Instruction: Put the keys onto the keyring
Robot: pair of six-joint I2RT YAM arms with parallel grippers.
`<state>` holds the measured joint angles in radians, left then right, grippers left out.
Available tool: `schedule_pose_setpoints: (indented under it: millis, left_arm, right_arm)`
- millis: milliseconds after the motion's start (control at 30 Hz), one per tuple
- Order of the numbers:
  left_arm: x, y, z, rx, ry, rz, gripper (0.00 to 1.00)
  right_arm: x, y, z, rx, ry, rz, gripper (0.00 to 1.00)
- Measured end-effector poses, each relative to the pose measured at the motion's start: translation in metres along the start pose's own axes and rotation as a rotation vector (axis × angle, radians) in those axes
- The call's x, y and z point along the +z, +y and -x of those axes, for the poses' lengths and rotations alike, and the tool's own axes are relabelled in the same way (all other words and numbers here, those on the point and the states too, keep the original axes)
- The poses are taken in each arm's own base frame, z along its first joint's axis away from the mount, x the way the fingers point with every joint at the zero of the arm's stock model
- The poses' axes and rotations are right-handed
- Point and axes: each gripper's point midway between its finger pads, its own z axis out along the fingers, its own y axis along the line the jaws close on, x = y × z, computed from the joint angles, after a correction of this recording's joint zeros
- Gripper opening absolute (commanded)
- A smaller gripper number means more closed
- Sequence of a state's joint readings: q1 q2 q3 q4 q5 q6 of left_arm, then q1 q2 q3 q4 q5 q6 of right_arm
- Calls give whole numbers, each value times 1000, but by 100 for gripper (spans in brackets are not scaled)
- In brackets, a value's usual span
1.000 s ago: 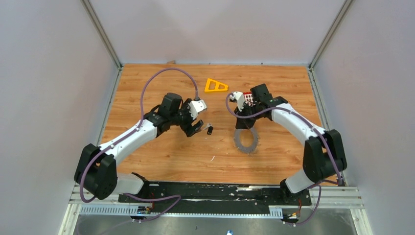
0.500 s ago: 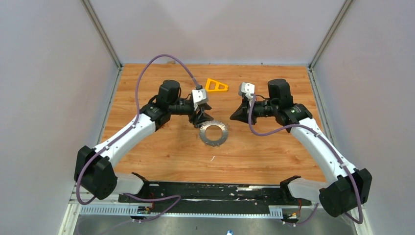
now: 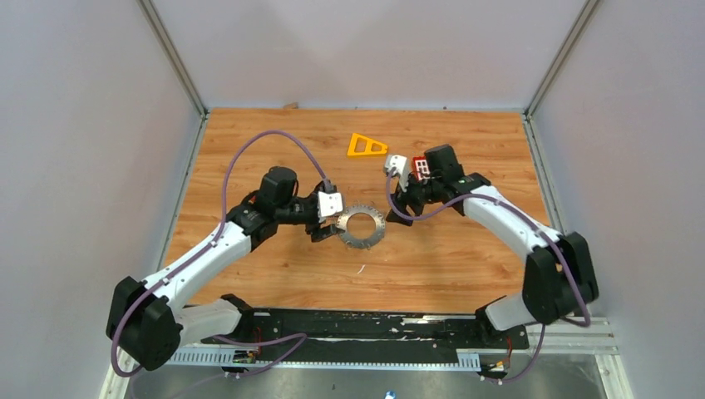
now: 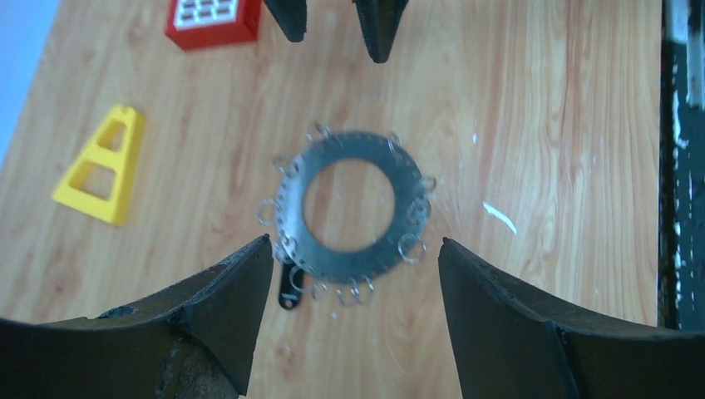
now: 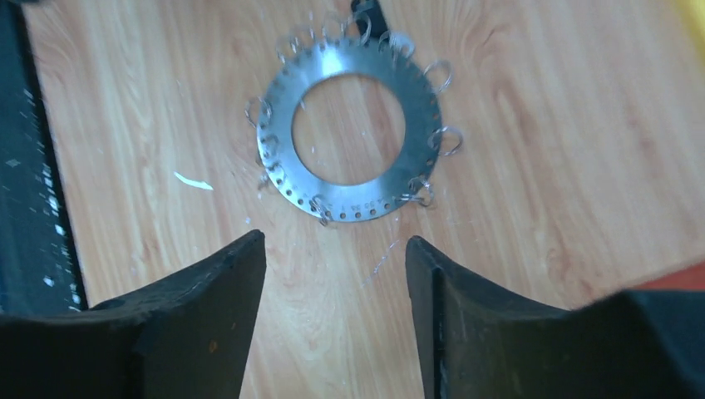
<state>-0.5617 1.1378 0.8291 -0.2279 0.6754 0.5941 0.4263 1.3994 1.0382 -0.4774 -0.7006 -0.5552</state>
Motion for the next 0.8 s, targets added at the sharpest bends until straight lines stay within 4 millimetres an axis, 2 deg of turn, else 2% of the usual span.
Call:
schedule_pose_setpoints:
  millis: [100, 167, 267, 467, 633, 800]
  left_arm:
    - [-3, -13, -27, -2, 73, -17, 82]
    - [-5, -17, -34, 6, 99, -24, 82]
    - [-11, -21, -38, 31, 117, -23, 83]
    - [-21, -31, -46, 71, 131, -18, 84]
    - [-23, -38, -56, 79, 148, -22, 84]
    - [-24, -40, -58, 83, 150, -22, 85]
  right_arm:
    - [29, -5, -37, 8, 122, 49, 77]
    - [43, -8, -57, 5, 195, 90, 80]
    - [56, -12, -74, -19, 257, 145, 81]
    - [70, -13, -83, -97, 302, 204, 78]
    - [86, -4, -92, -150, 346, 248, 72]
    - [95, 4, -97, -187, 373, 272, 67]
